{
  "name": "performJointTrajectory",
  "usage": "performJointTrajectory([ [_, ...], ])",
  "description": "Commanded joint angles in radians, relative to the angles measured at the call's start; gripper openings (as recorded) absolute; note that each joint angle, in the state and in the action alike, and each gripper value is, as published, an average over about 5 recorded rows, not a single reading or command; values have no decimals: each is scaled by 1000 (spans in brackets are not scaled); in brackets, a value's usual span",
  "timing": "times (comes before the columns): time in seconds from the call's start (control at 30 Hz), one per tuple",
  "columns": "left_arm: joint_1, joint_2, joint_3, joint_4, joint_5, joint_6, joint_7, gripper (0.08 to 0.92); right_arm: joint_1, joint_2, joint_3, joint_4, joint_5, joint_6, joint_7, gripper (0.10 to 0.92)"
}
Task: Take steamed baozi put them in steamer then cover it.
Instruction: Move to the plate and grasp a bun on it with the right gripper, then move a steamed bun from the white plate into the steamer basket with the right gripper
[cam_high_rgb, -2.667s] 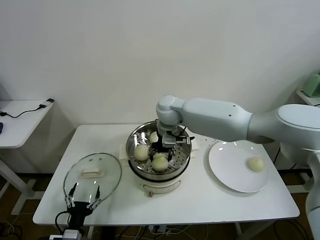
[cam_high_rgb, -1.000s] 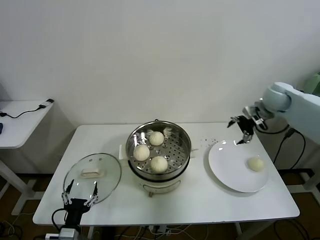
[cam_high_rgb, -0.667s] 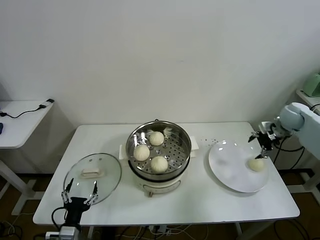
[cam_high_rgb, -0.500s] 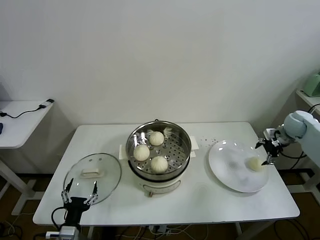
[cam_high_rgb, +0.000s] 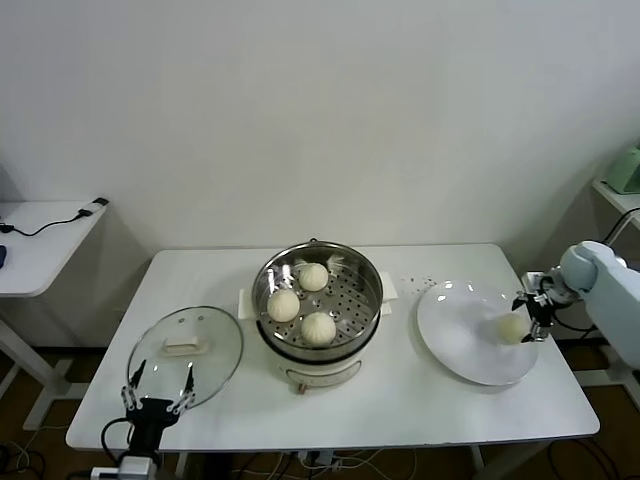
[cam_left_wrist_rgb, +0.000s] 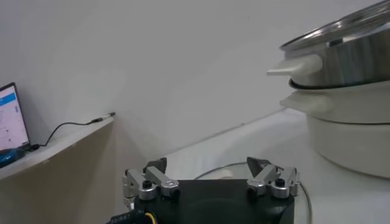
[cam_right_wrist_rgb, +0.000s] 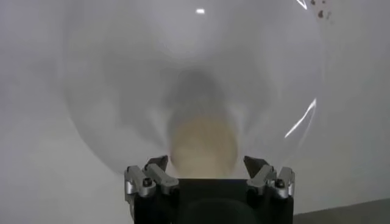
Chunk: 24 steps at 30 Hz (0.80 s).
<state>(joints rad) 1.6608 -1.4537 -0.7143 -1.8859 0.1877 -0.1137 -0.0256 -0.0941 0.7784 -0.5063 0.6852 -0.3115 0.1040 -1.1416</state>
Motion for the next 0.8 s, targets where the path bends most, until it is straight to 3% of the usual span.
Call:
performJointTrajectory([
  [0.03, -1, 0, 0, 3, 3, -1, -1, 823, -21, 74, 57, -93, -51, 12, -4, 823],
  [0.23, -1, 0, 1, -2, 9, 0, -1, 823, -2, 66, 39, -90, -50, 13, -17, 820],
  [0.53, 11, -1, -5, -11, 3, -4, -3, 823, 36, 59, 6, -78, -8, 4, -26, 701],
  [0.8, 18, -1, -3, -16, -6, -11, -3, 823, 217, 15, -216, 4, 232, -44, -35, 679],
])
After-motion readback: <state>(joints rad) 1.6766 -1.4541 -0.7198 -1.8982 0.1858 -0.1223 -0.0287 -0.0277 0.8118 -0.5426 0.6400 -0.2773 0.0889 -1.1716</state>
